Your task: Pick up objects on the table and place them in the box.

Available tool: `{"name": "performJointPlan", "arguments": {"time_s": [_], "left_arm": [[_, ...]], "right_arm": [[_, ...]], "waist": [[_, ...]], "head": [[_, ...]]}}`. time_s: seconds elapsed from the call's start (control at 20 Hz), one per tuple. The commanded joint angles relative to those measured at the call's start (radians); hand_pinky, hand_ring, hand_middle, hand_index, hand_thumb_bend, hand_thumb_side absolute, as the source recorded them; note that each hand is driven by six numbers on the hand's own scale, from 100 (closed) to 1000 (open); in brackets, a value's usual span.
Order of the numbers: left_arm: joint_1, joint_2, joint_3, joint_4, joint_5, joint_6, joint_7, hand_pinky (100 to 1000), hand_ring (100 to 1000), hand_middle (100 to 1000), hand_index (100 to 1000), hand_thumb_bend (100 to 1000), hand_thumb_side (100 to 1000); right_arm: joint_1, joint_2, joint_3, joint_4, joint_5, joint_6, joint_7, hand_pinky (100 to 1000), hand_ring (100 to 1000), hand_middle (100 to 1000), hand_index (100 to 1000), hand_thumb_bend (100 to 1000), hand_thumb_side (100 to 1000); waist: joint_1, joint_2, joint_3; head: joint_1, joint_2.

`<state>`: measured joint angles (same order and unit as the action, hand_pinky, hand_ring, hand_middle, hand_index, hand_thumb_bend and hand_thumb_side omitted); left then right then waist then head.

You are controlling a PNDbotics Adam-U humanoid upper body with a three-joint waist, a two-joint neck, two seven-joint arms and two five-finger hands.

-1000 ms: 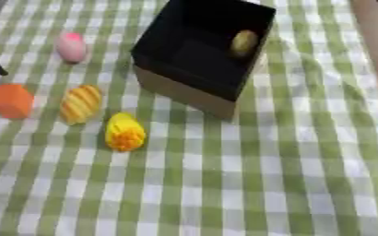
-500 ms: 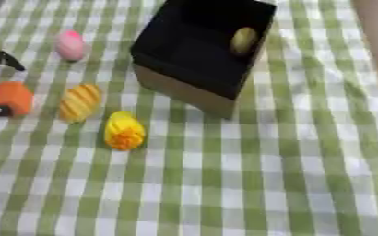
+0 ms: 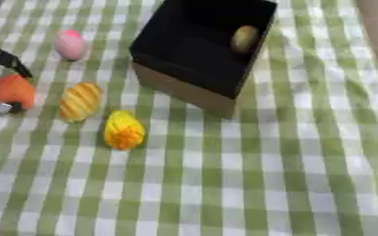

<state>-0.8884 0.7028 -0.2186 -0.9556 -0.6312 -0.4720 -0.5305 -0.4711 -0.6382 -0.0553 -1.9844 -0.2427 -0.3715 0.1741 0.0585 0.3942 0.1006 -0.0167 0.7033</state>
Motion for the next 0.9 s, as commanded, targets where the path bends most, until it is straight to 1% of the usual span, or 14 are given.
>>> {"name": "performJointPlan", "arguments": {"time_s": [0.05,0.25,0.4,0.7,0.75,0.8,0.85,0.9], "left_arm": [[-0.015,0.034,0.004,-0.015,-0.001,0.011,0.01,801,679,550,709,336,119],[-0.012,0.041,0.005,-0.035,-0.011,0.019,0.034,798,659,535,698,291,102],[-0.018,0.048,0.01,-0.066,-0.011,0.023,0.052,793,654,530,691,274,100],[-0.072,0.039,0.021,-0.129,0.02,0.029,0.048,788,647,523,690,244,100],[-0.084,0.033,0.023,-0.135,0.026,0.031,0.045,787,646,522,690,202,159],[-0.098,0.024,0.023,-0.14,0.029,0.031,0.04,787,647,522,690,239,100],[-0.111,0.015,0.022,-0.143,0.03,0.031,0.034,786,646,522,690,236,100],[-0.125,0.004,0.02,-0.146,0.03,0.029,0.027,786,645,520,690,234,101]], "right_arm": [[-0.009,-0.019,-0.008,-0.016,-0.008,-0.002,0.003,864,875,583,856,100,527],[-0.007,-0.021,-0.008,-0.016,-0.01,-0.004,0.004,864,876,583,857,100,527],[-0.005,-0.023,-0.008,-0.016,-0.011,-0.004,0.004,864,875,583,857,100,527],[-0.011,-0.03,-0.01,-0.016,-0.015,-0.008,-0.001,862,871,586,857,100,527],[-0.014,-0.032,-0.01,-0.016,-0.017,-0.009,-0.003,861,870,587,857,100,527],[-0.018,-0.032,-0.01,-0.016,-0.019,-0.01,-0.004,861,869,588,857,100,527],[-0.022,-0.033,-0.01,-0.016,-0.021,-0.011,-0.006,860,868,589,857,100,540],[-0.026,-0.034,-0.01,-0.016,-0.024,-0.012,-0.007,860,868,589,857,100,528]], "waist": [[-0.001,-0.023,0.001],[-0.001,-0.026,0.001],[0.001,-0.029,0.003],[0.007,-0.037,0.006],[0.007,-0.038,0.006],[0.008,-0.039,0.005],[0.009,-0.04,0.004],[0.009,-0.04,0.003]], "head": [[0.006,0.004],[0.007,0.008],[0.006,0.011],[0.003,0.018],[0.003,0.018],[0.003,0.018],[0.004,0.018],[0.004,0.018]]}}
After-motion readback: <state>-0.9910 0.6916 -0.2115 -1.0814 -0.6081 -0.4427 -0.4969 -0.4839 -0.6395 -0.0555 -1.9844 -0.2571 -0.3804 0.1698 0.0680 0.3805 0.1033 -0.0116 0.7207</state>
